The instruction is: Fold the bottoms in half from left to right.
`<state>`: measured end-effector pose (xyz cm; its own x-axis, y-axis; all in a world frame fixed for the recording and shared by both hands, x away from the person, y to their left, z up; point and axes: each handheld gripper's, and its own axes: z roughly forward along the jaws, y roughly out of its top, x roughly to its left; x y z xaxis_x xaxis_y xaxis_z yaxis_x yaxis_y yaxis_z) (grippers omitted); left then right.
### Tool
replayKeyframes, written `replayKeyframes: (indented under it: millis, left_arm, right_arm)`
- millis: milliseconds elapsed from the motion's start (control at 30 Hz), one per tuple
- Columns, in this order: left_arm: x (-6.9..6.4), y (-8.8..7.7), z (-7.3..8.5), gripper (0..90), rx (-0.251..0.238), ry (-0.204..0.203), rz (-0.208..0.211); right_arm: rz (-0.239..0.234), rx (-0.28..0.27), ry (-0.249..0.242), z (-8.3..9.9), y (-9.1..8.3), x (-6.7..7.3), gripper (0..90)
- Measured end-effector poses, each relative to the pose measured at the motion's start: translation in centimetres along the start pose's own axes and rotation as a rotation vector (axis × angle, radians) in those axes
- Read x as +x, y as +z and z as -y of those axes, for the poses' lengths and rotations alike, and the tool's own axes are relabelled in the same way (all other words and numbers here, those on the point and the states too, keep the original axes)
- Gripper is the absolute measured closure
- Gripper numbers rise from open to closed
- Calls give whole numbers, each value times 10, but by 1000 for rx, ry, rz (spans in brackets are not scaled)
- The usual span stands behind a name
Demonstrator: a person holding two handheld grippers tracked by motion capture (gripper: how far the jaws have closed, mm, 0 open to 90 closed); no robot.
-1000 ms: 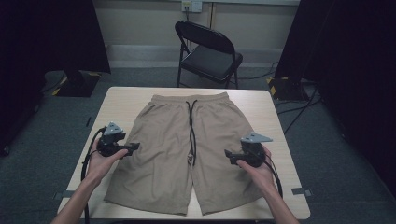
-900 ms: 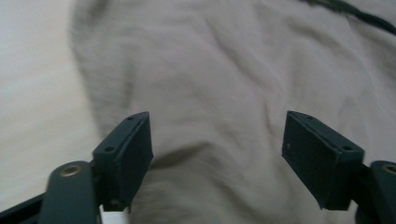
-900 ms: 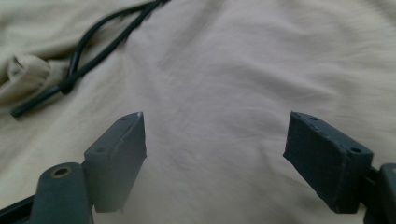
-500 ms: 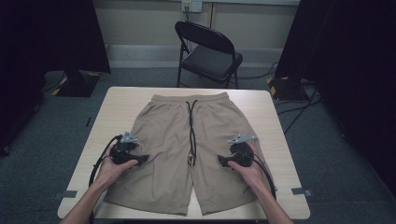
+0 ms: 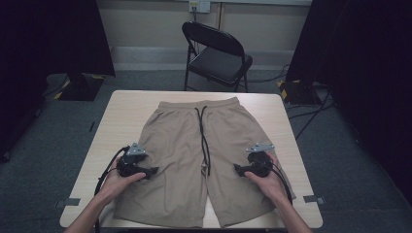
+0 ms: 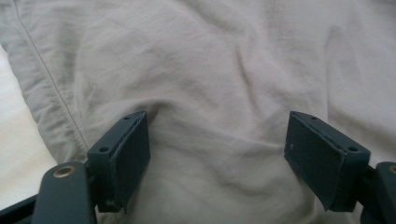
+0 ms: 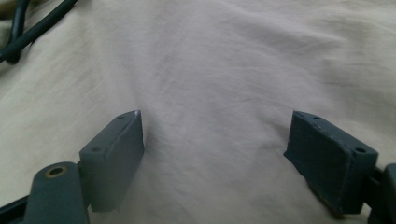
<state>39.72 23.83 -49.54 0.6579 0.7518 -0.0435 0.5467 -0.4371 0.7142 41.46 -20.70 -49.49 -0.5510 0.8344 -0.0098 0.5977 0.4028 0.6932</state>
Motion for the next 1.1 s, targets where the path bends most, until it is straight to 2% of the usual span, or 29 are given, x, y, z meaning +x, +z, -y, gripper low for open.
replayKeyframes:
  millis: [33,100,167,233,267,300,433,533,600,633,733,767,800,833,900,933,967,1000,1033,1100]
  left_arm:
    - [-8,0,1,216,10,33,-13]
    - [-16,-1,0,216,24,22,0]
    - [-24,-2,-1,217,48,32,7]
    - [-27,-2,-2,222,52,33,3]
    - [-29,-3,-2,253,53,33,2]
    - [-31,-3,-3,257,55,14,25]
    - [-29,-4,-4,269,52,7,56]
    - [-23,-5,-4,295,54,-1,76]
    - [-17,-9,-7,287,53,-9,74]
    - [-13,-13,-7,287,10,-27,64]
    - [-7,-18,-9,273,3,-42,65]
    - [0,-24,-10,271,-4,-54,47]
    - [0,-24,-10,265,-4,-54,47]
    - [6,-27,-9,254,-16,-62,20]
    - [17,-28,-6,252,-15,-81,-6]
    - [17,-28,-6,253,-15,-81,-6]
    - [26,-27,-2,252,1,-90,-34]
    - [26,-27,-2,254,1,-90,-34]
    - [31,-28,-1,254,8,-91,-43]
    - [43,-29,3,292,4,-125,-64]
  right_arm:
    - [-4,-17,-1,5,-2,-3,185]
    - [-5,-14,-2,8,-6,-6,184]
    - [-9,-13,-8,10,-8,-10,184]
    - [-7,-11,-8,11,-10,-13,185]
    - [-7,-12,-6,14,-12,-17,184]
    - [-7,-14,-6,15,-13,-18,184]
    - [-4,-30,-1,20,-16,-23,184]
    - [2,-54,5,23,-16,-22,183]
    - [24,-34,31,21,-17,-19,184]
    - [29,-21,34,20,-17,-18,181]
    - [27,-12,32,17,-16,-16,182]
    - [10,-3,36,14,-16,-15,200]
    - [10,-3,36,14,-16,-15,200]
    - [11,-40,37,9,-20,-12,216]
    - [9,-90,42,4,-25,-8,232]
    - [-6,-115,61,1,-28,-4,231]
    - [-21,-118,65,-1,-29,-1,231]
    - [-21,-118,65,-1,-29,-1,231]
    - [-37,-124,57,-4,-31,5,231]
    - [-80,-142,23,-12,-34,24,314]
